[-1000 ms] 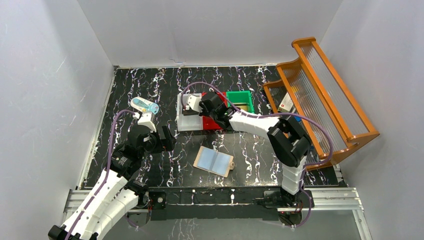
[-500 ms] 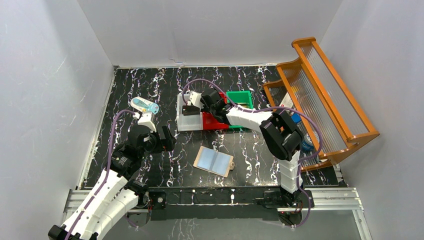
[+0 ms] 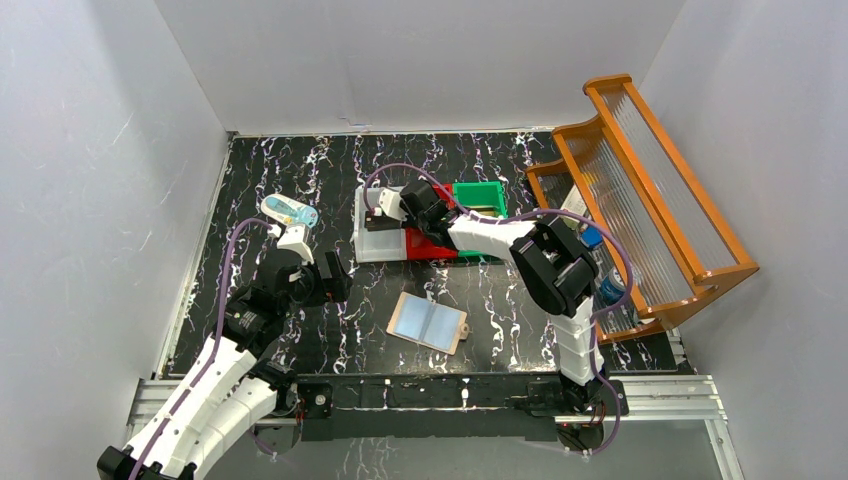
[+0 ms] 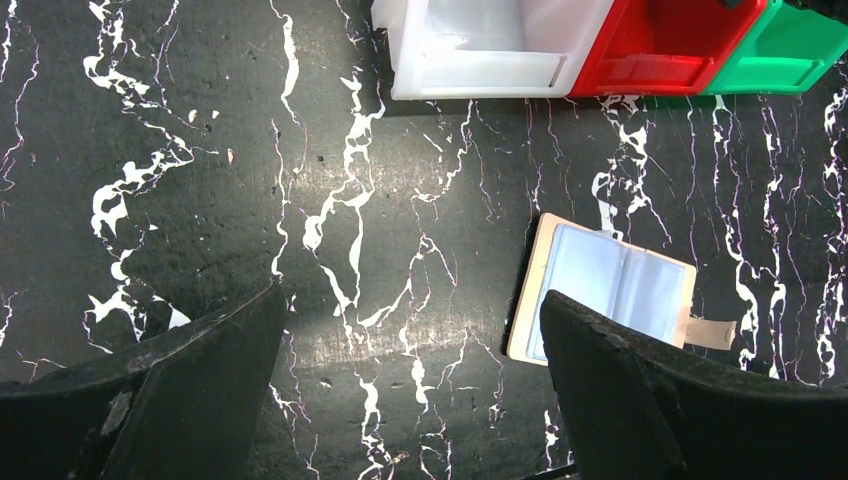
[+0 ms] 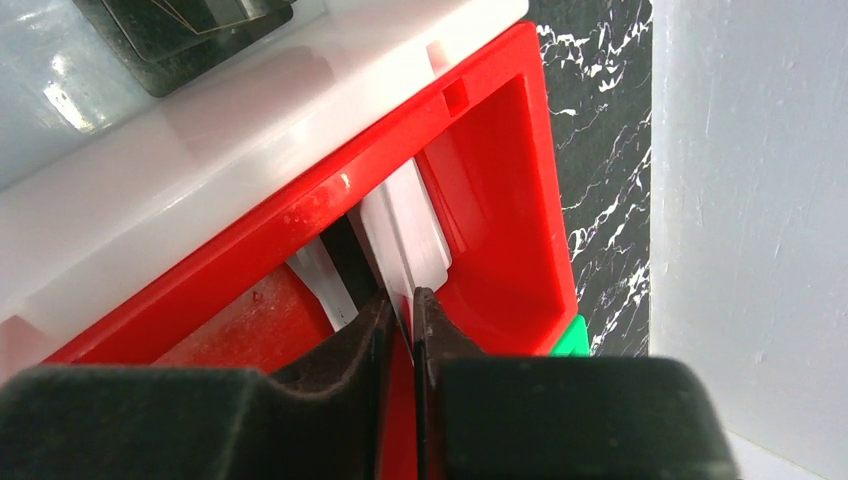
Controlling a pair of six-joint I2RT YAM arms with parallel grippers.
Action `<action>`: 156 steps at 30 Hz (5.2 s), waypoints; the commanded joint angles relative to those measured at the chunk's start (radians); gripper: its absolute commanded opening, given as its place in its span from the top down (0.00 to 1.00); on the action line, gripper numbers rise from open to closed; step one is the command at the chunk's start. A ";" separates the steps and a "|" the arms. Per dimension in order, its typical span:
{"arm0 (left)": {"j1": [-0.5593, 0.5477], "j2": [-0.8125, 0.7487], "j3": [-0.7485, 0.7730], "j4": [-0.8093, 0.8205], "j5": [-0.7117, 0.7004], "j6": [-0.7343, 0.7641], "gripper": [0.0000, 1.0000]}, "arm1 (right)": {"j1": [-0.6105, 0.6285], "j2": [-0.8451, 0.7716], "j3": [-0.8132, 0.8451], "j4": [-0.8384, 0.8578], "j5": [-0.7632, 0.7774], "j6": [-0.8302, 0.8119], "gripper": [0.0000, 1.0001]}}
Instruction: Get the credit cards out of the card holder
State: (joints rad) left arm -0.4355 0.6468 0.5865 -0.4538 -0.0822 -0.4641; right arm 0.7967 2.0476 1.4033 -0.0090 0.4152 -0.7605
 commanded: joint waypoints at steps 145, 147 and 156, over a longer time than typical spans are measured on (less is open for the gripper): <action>0.006 -0.010 0.052 -0.071 -0.144 -0.031 0.02 | 0.480 -0.294 -0.277 -0.211 -0.145 1.457 0.39; 0.006 -0.009 0.052 -0.070 -0.143 -0.031 0.02 | 0.487 -0.326 -0.271 -0.224 -0.138 1.468 0.36; 0.006 0.018 0.069 -0.082 0.229 -0.118 0.06 | 0.485 -0.425 -0.344 -0.372 0.077 1.627 0.24</action>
State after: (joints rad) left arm -0.4339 0.6479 0.6060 -0.5156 -0.0982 -0.5186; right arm 1.2884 1.6726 1.0817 -0.2565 0.3500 0.7567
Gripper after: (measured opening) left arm 0.962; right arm 0.745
